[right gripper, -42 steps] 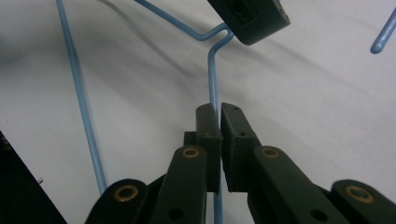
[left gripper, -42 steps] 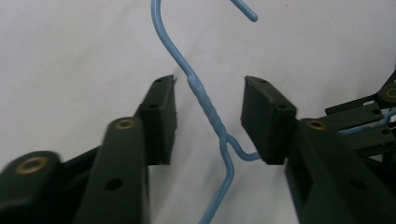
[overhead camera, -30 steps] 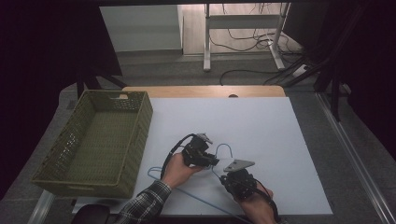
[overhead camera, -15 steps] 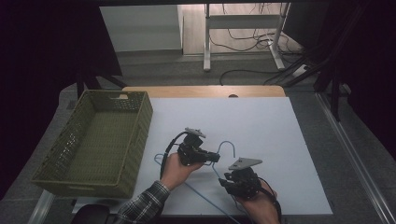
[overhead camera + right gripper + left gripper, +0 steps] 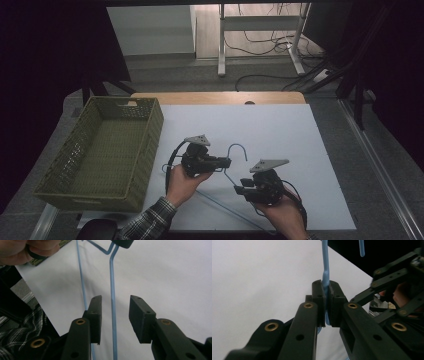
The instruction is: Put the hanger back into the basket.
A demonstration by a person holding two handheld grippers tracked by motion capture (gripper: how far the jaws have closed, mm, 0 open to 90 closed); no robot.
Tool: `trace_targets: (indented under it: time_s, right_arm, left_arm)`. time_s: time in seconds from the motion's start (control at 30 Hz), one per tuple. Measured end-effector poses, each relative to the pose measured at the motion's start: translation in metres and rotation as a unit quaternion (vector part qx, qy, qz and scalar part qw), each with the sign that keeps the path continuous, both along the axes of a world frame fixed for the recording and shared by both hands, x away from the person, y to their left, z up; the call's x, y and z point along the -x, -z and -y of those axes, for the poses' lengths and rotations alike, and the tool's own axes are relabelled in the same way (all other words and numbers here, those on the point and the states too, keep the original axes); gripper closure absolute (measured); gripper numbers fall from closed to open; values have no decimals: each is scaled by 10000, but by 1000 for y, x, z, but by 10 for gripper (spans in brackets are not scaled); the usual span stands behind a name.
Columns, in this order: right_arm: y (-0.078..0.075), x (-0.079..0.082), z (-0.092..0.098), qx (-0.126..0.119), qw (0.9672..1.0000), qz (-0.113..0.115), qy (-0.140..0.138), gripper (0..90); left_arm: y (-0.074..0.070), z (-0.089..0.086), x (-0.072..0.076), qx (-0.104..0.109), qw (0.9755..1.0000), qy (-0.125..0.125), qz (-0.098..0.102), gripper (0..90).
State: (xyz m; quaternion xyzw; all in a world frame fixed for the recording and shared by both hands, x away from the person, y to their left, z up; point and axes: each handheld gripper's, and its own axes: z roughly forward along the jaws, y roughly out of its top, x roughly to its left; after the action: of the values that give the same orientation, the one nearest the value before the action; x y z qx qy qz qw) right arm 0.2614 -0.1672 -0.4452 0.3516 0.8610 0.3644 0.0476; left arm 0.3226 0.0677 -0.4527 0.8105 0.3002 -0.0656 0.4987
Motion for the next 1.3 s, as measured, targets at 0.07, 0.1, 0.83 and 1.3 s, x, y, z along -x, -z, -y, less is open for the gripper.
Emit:
trace_targets:
  time_s: [0.07, 0.1, 0.83, 1.3]
  right_arm:
    - [1, -3, -5, 22, 9999, -55, -83, 668]
    - [1, -4, -7, 51, 9999, -62, -102, 680]
    - [-33, 2, 10, -184, 9944, 351, -977, 874]
    - [-40, 1, 8, 11, 9869, 264, -1593, 874]
  left_arm:
    - [-3, 1, 3, -10, 10000, 14, 71, 860]
    - [-3, 1, 3, 7, 9999, 28, 103, 860]
    - [-57, -59, 33, -983, 9908, 496, 785, 378]
    - [-42, -45, 28, -1936, 9673, 1514, 628, 505]
